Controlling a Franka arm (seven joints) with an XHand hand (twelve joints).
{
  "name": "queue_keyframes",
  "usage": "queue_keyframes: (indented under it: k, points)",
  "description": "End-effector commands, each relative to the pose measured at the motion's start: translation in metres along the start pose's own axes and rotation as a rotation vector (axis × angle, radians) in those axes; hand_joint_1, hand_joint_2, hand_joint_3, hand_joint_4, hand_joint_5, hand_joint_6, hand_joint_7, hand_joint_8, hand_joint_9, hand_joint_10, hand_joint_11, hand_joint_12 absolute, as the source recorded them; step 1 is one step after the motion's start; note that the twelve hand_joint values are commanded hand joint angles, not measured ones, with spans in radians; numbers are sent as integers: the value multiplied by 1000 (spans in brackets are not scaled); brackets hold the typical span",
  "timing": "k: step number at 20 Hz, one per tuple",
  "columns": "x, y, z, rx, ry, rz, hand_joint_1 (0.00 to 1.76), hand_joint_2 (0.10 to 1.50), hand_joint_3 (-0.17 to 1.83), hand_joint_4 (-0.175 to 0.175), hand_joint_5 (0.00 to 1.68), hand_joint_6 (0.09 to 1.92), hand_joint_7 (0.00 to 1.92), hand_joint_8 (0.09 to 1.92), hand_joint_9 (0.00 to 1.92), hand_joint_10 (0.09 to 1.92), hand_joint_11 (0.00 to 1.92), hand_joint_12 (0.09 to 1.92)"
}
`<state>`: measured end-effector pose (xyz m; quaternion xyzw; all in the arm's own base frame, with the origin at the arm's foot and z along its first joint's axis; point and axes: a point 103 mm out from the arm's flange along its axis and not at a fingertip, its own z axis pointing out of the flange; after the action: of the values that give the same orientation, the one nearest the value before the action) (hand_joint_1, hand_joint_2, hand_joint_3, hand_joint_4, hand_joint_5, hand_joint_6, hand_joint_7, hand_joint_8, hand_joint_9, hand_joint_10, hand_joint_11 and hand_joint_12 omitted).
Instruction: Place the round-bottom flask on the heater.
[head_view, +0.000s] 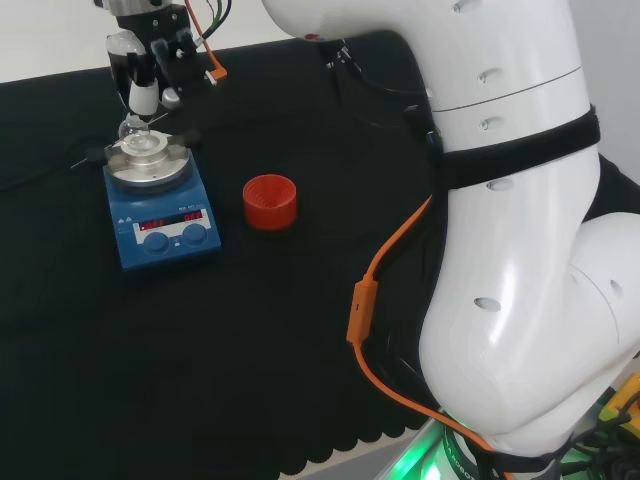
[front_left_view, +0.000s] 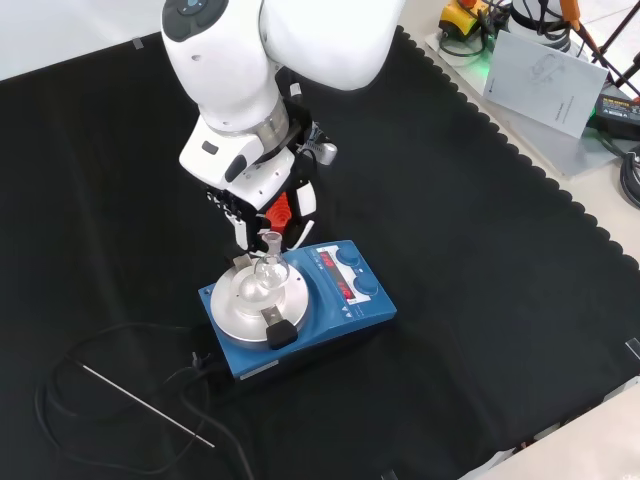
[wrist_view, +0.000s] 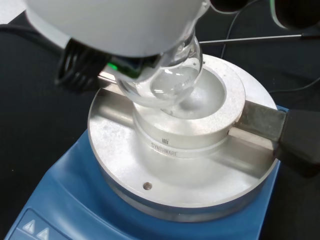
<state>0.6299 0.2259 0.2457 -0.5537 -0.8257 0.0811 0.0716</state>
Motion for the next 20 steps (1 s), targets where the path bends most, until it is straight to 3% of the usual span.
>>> queue_keyframes:
  k: [1, 20]
  points:
    - [-3, 0, 3, 5, -2, 2, 1215, 445, 965, -175, 1385, 617, 1629, 465, 1844, 166, 1782, 760]
    - [-5, 17, 21, 38, -10, -13, 1215, 446, 965, -175, 1384, 620, 1629, 462, 1846, 159, 1783, 758]
